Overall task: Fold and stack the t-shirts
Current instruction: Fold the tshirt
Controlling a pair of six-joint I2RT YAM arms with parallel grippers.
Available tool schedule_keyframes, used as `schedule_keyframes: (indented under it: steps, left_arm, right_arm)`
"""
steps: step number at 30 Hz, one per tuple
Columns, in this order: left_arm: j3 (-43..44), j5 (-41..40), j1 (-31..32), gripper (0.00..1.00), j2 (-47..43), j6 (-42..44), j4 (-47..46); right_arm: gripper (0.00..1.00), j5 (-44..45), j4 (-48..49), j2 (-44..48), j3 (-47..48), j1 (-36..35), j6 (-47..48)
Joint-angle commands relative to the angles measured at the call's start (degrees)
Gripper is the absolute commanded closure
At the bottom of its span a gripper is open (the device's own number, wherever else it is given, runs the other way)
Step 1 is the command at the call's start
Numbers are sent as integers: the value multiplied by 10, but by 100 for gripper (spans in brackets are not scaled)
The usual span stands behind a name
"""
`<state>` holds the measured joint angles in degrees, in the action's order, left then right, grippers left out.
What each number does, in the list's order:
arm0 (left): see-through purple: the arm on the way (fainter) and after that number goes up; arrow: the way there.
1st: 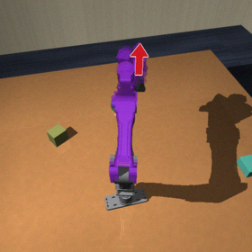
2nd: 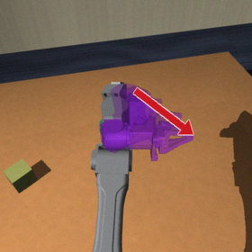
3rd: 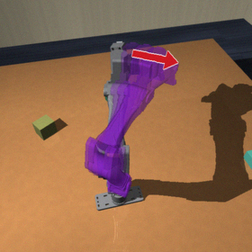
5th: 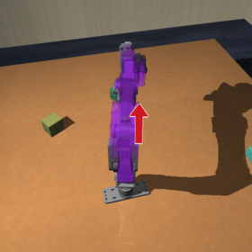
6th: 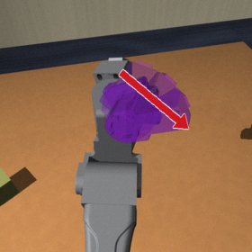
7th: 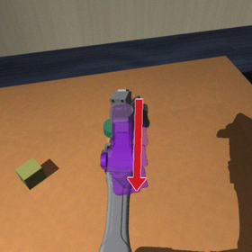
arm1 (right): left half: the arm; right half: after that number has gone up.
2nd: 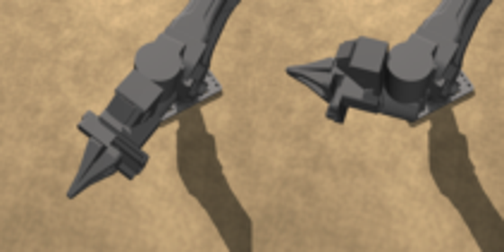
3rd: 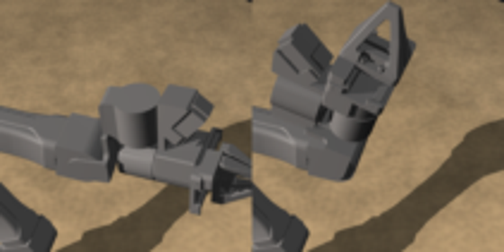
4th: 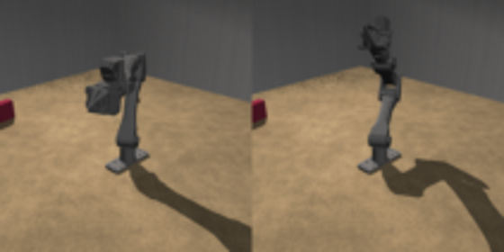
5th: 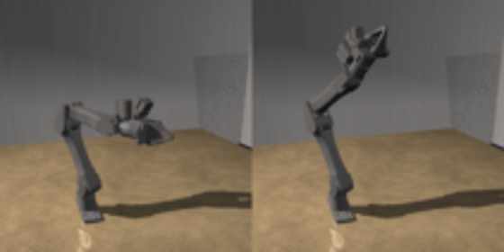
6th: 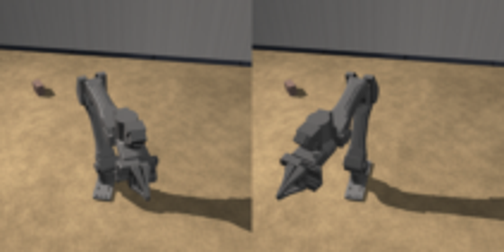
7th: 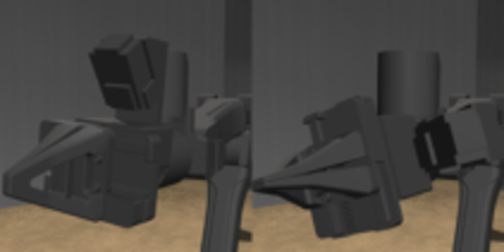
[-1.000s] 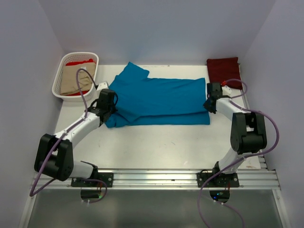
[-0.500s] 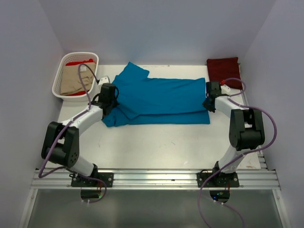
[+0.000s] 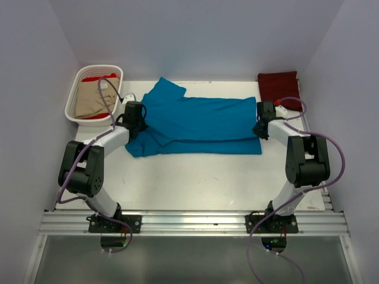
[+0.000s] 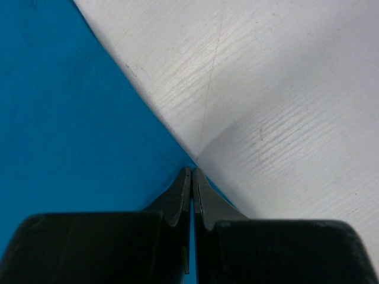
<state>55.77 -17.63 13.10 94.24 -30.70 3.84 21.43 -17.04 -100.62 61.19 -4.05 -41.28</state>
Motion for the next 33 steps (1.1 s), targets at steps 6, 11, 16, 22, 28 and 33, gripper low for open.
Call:
schedule_keyframes:
  steps: [6, 11, 16, 22, 28, 33]
  left_arm:
    - [-8, 28, -18, 73, -26, 56, -205]
    - [76, 43, -28, 52, 17, 73, -167]
    - [110, 77, -33, 6, 19, 46, -131]
    - [46, 133, -31, 0, -74, -30, -80]
    - [-79, 288, -19, 16, -172, -98, -59]
    - [-194, 368, -19, 24, -242, -179, -120]
  right_arm:
    - [94, -22, 95, 52, -24, 5, 17]
    - [89, -17, 98, 76, -19, 5, 24]
    - [37, -39, 94, 91, -19, 5, 39]
    - [16, -59, 74, 188, -45, 3, 64]
    - [46, -169, 68, 282, -99, -7, 87]
    - [74, -362, 15, 216, -55, -20, 130]
